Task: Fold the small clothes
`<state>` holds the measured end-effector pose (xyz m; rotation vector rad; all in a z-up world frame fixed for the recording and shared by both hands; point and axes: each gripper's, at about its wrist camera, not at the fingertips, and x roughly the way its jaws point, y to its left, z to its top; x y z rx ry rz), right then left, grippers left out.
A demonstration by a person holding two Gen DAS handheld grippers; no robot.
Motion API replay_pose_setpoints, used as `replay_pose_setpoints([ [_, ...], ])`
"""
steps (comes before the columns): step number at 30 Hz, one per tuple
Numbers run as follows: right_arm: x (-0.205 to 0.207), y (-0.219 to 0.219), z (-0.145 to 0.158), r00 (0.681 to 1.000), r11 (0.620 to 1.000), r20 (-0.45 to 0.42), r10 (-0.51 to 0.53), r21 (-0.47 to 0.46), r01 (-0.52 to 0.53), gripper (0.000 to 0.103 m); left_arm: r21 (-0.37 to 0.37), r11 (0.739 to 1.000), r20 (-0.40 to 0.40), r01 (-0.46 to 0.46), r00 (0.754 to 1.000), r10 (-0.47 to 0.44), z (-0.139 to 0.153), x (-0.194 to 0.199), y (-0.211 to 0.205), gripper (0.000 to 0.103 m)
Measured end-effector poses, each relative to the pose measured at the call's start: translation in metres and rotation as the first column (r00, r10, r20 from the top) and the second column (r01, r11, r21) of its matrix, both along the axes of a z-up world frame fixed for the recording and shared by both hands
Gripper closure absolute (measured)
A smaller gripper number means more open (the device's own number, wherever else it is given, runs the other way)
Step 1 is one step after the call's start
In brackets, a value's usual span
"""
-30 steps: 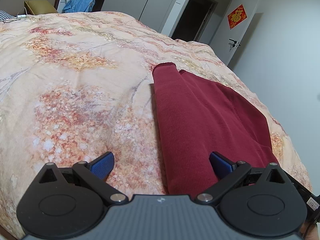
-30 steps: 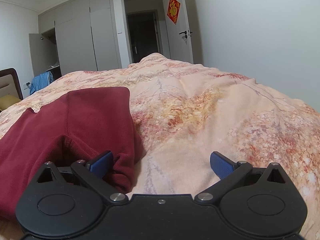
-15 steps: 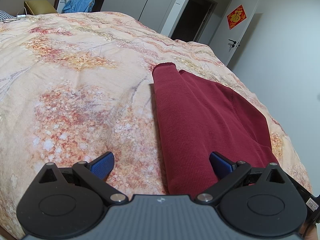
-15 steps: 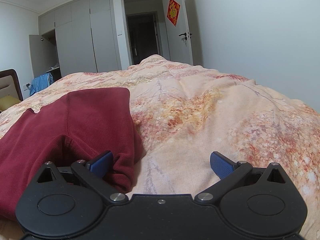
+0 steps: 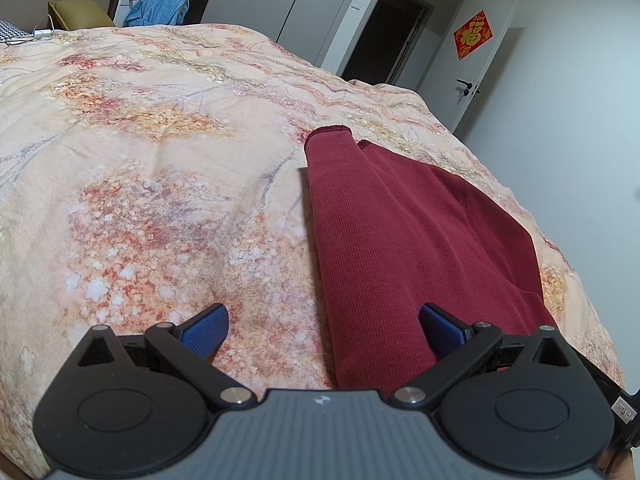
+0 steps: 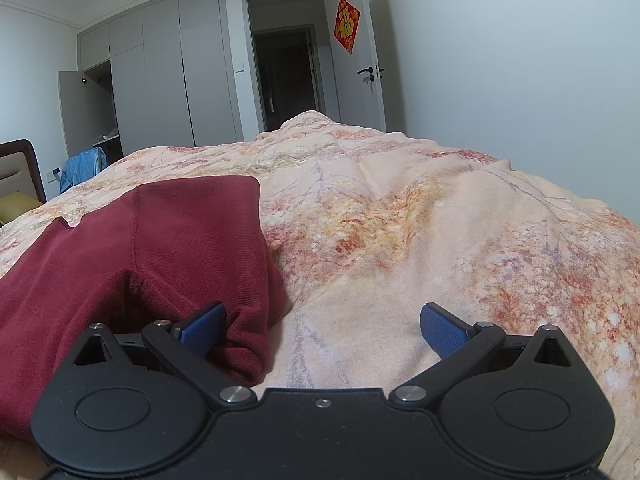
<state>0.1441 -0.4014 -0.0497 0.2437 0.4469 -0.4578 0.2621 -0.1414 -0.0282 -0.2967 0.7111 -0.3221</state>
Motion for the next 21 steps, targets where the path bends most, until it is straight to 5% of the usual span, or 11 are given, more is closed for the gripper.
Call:
replay_pose_setpoints([
  [21,0.0008,-0.0007,0.0017,1.0,1.0,-0.007,-0.001,0.002,0.001,0.0,-0.005,1.0,0.0,0.004,1.0,-0.004,0.0001,-0.0007,-0.0003,0.0],
])
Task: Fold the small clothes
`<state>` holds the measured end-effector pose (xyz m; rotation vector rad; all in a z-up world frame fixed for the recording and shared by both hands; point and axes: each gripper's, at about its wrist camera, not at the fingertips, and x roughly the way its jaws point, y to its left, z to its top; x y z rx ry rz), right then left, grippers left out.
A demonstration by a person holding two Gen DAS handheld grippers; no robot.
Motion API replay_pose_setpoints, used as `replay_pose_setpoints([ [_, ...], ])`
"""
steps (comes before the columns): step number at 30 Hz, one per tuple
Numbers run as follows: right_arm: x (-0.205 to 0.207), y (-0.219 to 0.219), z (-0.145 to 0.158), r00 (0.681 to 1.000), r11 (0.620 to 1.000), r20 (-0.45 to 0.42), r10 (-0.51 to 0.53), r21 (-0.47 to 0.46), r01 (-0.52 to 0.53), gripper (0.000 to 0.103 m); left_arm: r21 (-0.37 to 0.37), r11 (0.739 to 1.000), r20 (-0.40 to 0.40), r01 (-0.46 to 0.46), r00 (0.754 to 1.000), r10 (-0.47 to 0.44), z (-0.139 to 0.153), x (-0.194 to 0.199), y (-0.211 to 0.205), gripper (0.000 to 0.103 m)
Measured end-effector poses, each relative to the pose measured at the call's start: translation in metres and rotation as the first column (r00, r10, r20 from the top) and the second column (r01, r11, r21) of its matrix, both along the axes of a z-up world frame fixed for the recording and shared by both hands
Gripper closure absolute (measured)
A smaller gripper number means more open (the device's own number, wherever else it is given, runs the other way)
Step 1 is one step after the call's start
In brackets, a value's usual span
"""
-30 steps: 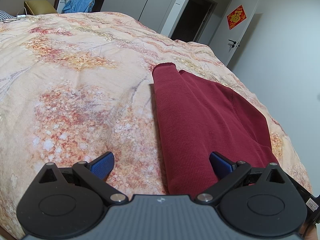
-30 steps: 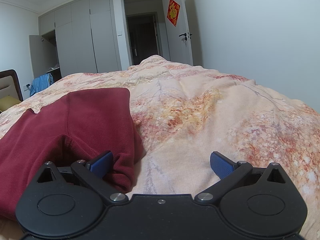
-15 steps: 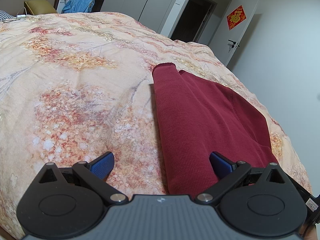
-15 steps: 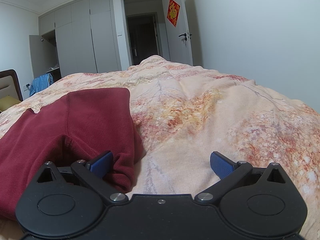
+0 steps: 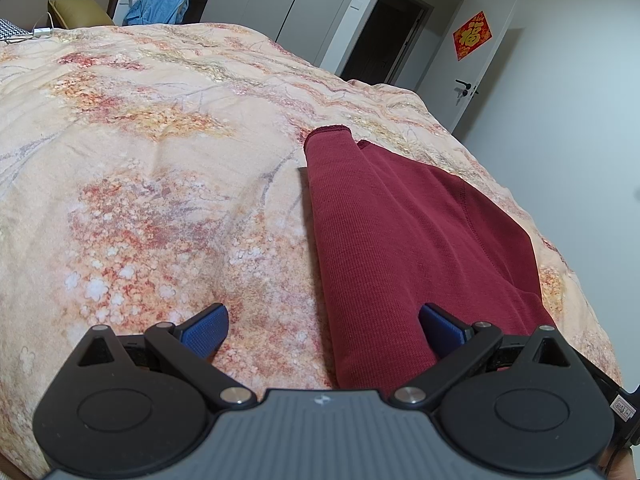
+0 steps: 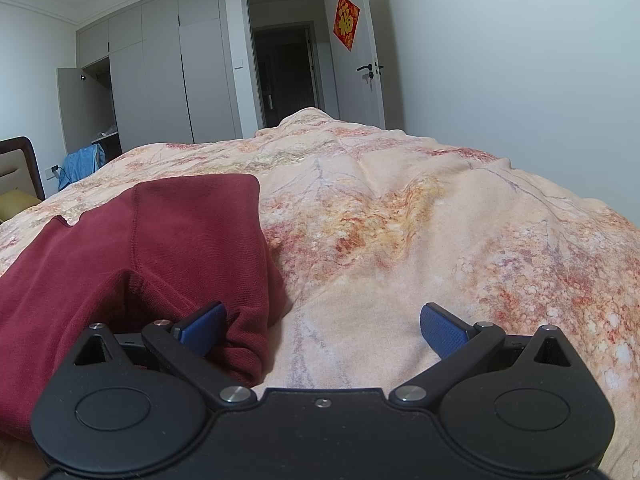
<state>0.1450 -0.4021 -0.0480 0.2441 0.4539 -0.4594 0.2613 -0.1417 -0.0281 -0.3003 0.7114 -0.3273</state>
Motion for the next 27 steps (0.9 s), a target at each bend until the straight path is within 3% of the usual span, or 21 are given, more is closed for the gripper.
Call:
replay_pose_setpoints([
  [8,0.0,0.0,0.0,1.0,1.0,-0.007,0.0,0.0,0.0,0.0,0.0,1.0,0.0,0.0,1.0,0.0,0.0,0.0,0.0,0.0],
  [11,0.006,0.001,0.008,0.998,1.0,-0.064,0.01,-0.006,-0.01,0.0,0.001,1.0,-0.001,0.001,1.0,-0.001,0.0,0.0,0.0,0.0],
  [13,0.011,-0.001,0.018,0.995,0.999,-0.092,0.045,-0.015,-0.047,0.0,0.007,1.0,-0.006,0.007,1.0,-0.007,0.002,0.001,0.001,0.0],
  [18,0.025,-0.013,0.033,0.981,0.983,-0.052,0.184,-0.012,-0.185,0.0,0.033,0.999,0.004,0.032,0.999,-0.032,0.014,0.005,0.001,0.0],
  [24,0.071,-0.04,0.029,0.944,0.94,-0.053,0.325,0.126,-0.317,0.0,-0.008,0.998,0.045,0.063,0.997,-0.062,0.026,0.024,0.005,0.0],
  [27,0.089,-0.049,0.026,0.93,0.919,-0.027,0.367,0.162,-0.359,0.0,0.004,0.996,0.024,0.084,0.996,-0.084,0.027,0.042,0.002,0.0],
])
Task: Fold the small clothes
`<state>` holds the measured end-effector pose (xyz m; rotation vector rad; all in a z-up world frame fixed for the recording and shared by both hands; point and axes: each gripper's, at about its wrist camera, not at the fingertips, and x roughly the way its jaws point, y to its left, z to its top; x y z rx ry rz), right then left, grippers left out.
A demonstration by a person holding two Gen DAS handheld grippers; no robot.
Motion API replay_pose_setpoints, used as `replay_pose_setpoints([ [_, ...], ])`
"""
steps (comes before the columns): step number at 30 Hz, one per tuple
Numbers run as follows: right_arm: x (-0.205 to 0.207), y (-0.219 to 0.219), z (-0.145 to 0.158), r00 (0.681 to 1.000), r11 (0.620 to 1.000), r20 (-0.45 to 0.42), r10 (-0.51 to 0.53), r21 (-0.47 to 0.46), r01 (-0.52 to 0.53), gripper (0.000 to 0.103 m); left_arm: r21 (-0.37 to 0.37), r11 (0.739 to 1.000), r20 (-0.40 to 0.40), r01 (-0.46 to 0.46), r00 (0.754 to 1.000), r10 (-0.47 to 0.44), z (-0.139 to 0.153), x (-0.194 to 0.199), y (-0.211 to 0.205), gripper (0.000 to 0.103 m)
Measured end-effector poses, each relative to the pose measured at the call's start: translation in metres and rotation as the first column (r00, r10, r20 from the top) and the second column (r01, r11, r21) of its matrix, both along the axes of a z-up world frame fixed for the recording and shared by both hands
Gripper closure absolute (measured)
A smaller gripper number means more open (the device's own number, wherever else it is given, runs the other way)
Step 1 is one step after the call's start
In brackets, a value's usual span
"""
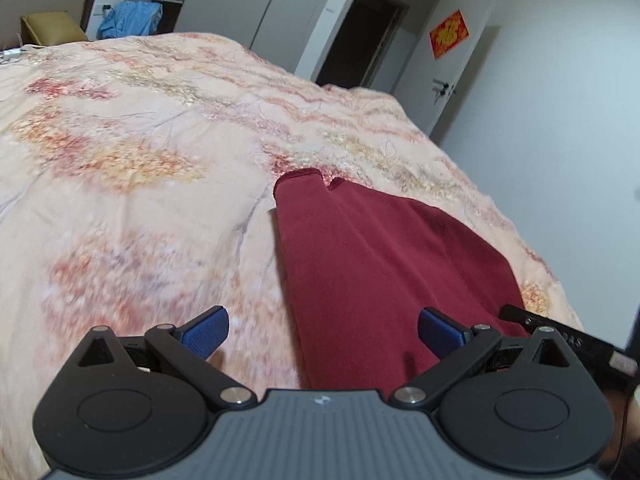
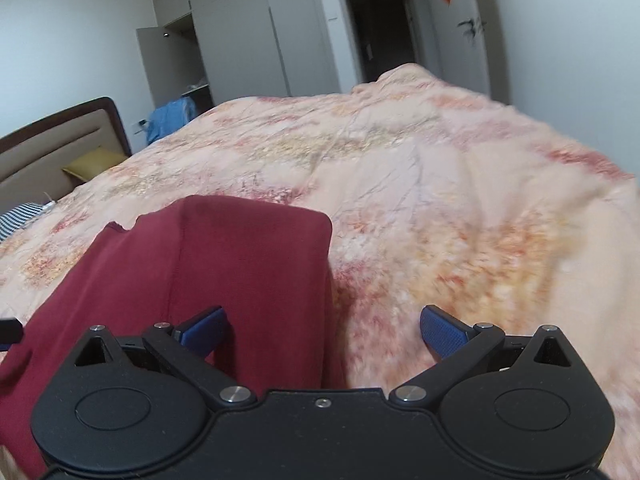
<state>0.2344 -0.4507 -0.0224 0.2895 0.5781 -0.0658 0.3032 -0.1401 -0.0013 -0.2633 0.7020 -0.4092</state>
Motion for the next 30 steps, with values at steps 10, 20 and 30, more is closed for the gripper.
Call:
replay_pose_setpoints([
  [10,0.016,-0.011,-0.022,0.994,0.985,0.062,0.091,0.141,-0.099,0.0,0.087,0.994,-0.072,0.071,0.995,-0.065,-0.019,0.037,-0.022,0.0],
  [20,0.015,-0.011,-0.025,0.993,0.984,0.075,0.088,0.15,-0.098,0.0,0.077,0.993,-0.052,0.088,0.995,-0.084,-0.025,0.04,-0.024,0.0],
  [30,0.014,-0.011,-0.025,0.993,0.984,0.078,0.086,0.148,-0.097,0.0,0.065,0.994,-0.037,0.093,0.995,-0.09,-0.028,0.04,-0.022,0.0],
])
